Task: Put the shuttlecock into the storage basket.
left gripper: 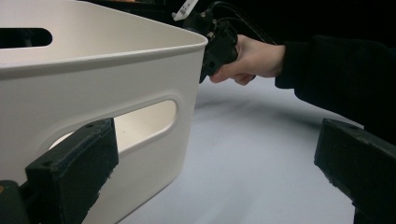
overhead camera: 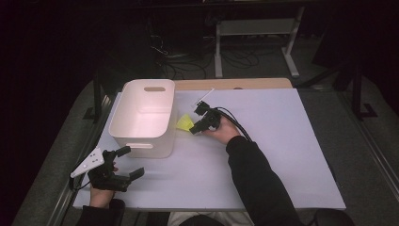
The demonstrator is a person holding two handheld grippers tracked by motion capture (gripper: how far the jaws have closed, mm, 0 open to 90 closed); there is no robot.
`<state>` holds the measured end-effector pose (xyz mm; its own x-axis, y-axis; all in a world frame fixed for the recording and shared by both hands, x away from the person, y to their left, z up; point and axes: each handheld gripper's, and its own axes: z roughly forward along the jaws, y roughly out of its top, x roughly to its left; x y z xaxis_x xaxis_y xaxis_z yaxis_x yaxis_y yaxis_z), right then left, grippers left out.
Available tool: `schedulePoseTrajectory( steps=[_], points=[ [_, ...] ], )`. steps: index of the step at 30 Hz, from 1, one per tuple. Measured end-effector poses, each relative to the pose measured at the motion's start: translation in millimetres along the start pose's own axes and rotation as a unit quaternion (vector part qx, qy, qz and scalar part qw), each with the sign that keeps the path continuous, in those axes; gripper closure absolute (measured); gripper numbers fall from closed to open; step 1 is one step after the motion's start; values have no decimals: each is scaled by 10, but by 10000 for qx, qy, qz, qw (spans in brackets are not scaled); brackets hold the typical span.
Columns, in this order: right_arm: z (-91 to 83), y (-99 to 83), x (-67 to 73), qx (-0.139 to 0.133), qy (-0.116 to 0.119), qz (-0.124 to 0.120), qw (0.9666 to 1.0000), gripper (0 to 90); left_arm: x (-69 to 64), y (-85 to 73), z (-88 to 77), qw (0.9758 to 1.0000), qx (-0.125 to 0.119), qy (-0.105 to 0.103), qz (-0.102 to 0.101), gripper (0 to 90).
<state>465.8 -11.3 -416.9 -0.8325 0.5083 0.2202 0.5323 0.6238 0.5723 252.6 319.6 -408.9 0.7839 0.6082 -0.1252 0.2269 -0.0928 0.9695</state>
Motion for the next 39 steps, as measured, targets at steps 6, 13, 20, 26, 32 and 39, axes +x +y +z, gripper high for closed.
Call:
schedulePoseTrajectory(
  steps=[6,13,20,26,32,39],
  points=[
    [-98,11,16,-43,-33,-41,10000,632,1,-1,2,10000,2,-2,-15,0],
    [-274,25,49,-143,-85,-97,9998,632,2,-2,1,10000,-4,5,-33,0],
    [-486,27,65,-250,-148,-107,9995,632,2,-2,-1,10000,-9,16,-33,0],
    [-664,16,54,-314,-193,-117,9993,632,3,-2,0,10000,-3,23,-30,0],
    [-798,20,71,-397,-197,-178,9989,632,4,-3,0,10000,4,30,-29,0],
    [-924,57,137,-444,-199,-249,9985,632,4,-2,-2,10000,2,38,-27,0]
  ],
)
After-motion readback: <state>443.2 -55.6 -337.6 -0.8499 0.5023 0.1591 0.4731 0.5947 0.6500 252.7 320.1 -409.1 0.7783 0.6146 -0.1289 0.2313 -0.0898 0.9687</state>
